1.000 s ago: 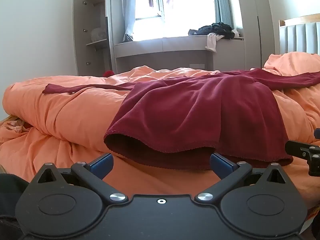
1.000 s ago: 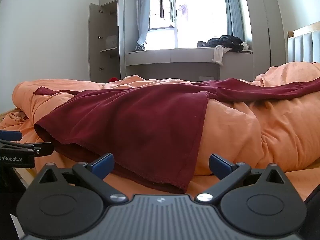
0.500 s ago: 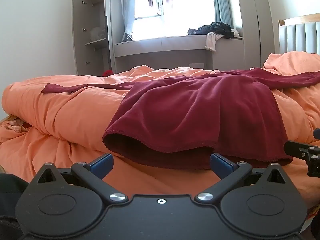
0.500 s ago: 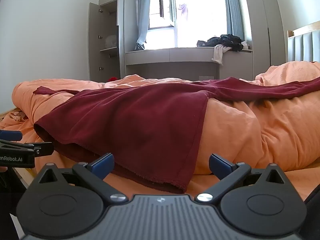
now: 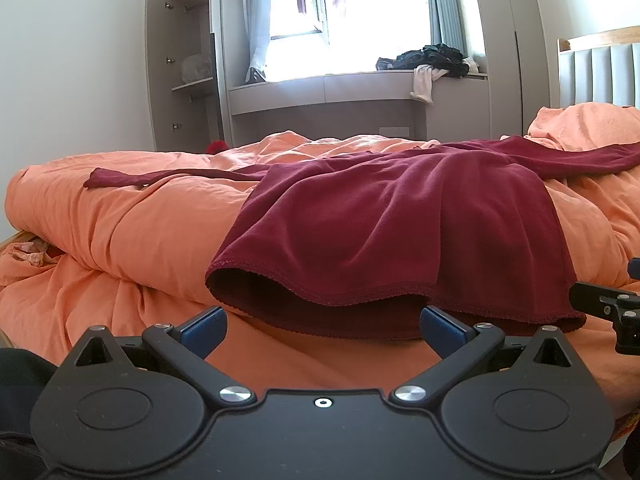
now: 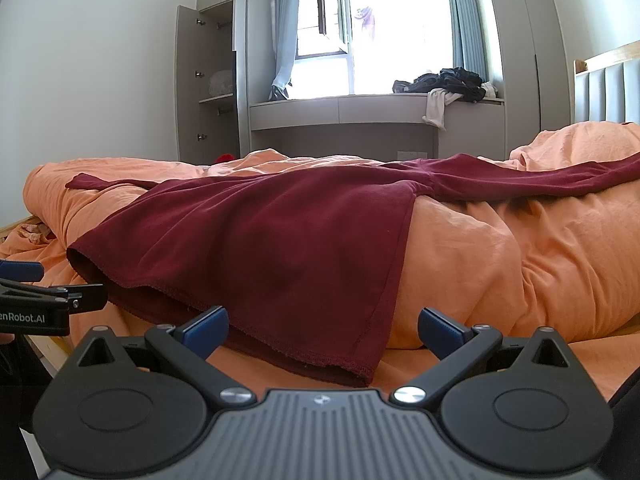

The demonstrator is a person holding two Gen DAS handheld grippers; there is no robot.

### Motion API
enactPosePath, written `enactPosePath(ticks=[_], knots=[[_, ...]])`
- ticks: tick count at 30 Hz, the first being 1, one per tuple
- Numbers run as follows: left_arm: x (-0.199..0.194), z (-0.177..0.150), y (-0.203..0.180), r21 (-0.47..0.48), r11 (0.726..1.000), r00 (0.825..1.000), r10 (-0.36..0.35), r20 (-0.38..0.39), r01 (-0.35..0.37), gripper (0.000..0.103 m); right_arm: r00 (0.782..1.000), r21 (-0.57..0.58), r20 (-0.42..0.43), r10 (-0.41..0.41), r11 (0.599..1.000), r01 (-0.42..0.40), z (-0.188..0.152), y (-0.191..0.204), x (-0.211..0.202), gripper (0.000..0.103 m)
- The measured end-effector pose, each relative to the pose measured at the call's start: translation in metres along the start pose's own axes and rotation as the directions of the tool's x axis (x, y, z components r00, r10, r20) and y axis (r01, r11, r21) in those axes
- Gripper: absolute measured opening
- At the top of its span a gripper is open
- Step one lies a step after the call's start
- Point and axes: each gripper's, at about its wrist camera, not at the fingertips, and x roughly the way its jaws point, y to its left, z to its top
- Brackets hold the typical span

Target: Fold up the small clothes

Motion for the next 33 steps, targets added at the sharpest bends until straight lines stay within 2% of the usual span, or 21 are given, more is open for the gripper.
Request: enactPosePath(ticks=[33], knots=[[-0.0010,-0.0002,-0.0044,-0.003,1.000,1.000,0.001,0.001,-0.001,0.103,1.000,0.002,-0.002,0.001,1.000,-0.001,-0.0005,-0.0001,0.0006,0.103]])
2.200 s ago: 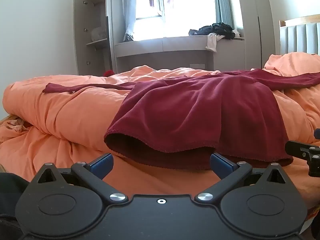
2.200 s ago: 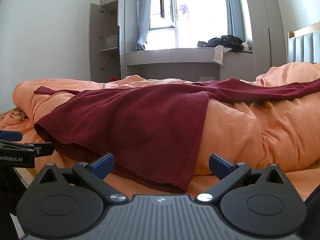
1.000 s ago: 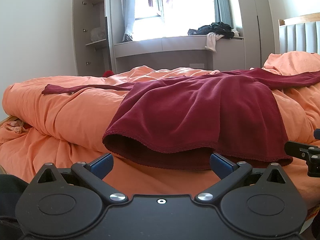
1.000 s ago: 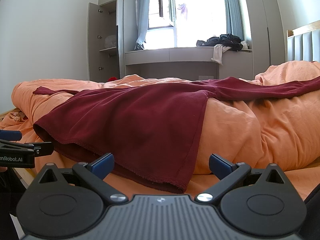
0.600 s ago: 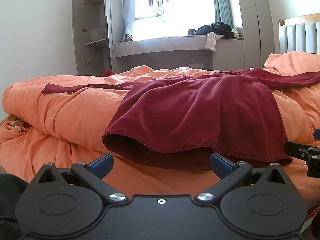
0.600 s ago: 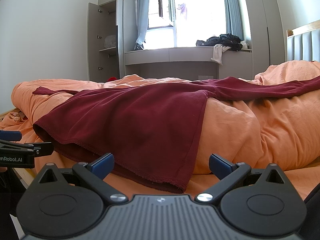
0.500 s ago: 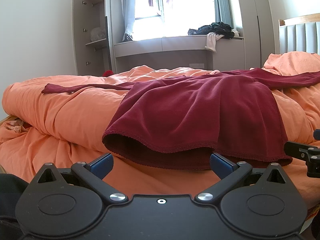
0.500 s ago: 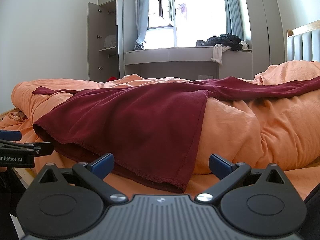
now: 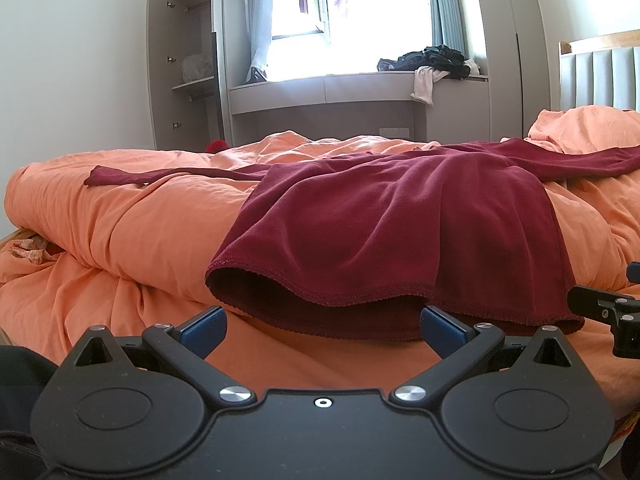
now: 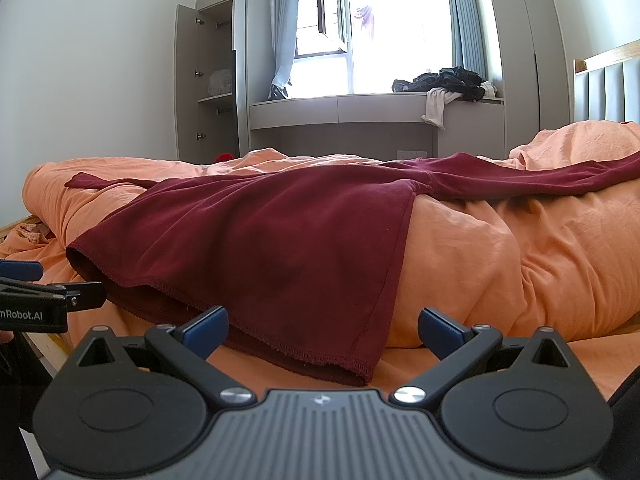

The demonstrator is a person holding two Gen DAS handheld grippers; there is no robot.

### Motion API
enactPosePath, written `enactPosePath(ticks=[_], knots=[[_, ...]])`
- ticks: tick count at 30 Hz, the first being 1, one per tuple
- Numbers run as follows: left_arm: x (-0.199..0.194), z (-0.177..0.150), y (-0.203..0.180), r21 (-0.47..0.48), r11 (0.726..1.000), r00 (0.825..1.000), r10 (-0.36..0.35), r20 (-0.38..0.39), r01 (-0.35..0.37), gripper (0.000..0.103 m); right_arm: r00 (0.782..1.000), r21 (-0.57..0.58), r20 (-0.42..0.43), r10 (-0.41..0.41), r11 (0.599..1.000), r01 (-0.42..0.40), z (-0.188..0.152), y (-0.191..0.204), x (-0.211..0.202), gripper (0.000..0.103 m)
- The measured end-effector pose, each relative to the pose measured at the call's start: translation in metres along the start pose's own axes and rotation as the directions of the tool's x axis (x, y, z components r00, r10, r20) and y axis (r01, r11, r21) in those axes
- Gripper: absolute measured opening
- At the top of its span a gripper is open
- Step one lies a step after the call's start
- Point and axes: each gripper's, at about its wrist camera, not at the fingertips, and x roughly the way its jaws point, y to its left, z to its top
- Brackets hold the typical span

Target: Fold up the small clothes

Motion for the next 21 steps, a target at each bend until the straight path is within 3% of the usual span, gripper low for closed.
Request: enactPosePath(ticks=[21], knots=[[-0.0002,0.0008,0.0039,-0.002,1.000,1.000,0.002,-0.002,-0.002,0.103,1.000,0.001,-0.002,-0.002,1.000,0.002,-0.0006,-0.0013,-0.0012,0.103]])
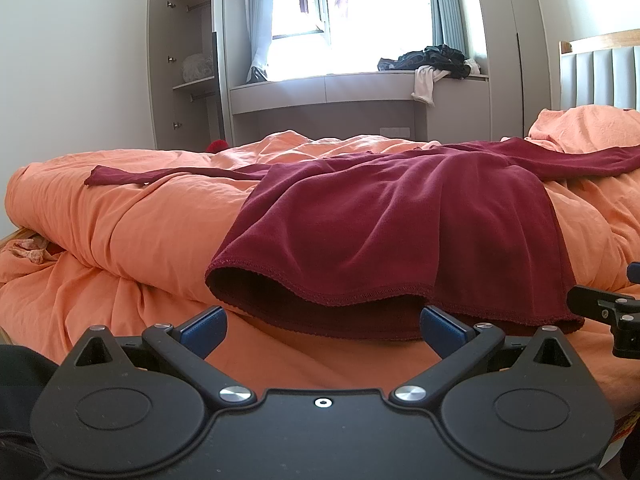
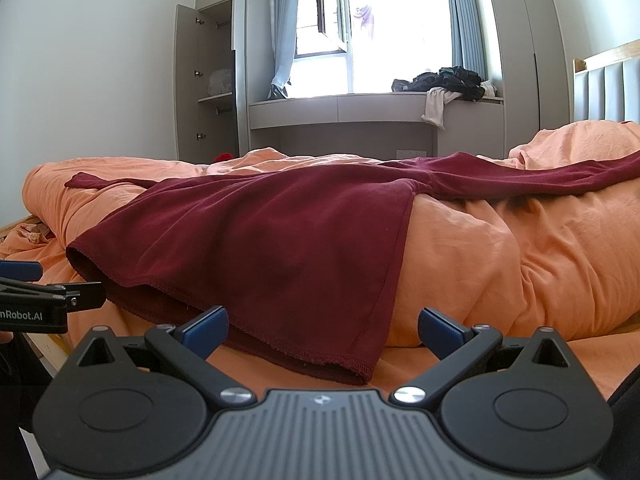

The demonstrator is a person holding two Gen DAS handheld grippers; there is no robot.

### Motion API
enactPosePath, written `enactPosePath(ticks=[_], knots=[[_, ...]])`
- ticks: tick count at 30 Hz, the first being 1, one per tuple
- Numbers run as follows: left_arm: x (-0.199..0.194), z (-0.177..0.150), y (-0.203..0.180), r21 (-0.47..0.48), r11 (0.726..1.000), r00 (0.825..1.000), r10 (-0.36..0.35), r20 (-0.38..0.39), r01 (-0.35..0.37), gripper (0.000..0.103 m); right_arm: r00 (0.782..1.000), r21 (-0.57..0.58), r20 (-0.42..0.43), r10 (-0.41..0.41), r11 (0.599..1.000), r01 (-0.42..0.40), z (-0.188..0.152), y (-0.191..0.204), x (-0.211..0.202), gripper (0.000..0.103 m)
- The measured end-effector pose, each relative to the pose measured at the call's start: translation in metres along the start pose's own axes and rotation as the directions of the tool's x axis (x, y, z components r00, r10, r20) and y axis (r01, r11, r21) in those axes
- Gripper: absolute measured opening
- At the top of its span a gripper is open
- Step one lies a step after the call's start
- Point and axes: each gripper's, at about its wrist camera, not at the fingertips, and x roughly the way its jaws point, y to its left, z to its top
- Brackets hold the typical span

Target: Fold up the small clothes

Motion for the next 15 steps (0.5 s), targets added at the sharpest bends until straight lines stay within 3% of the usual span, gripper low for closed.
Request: enactPosePath(ticks=[15], knots=[[0.0030,0.0024,-0.0016,-0.006,1.000,1.000,0.002,-0.013,-0.002,0.103,1.000,0.024,-0.019,0.004,1.000,-0.004,0.0007,-0.0016,0.0030,0.103]])
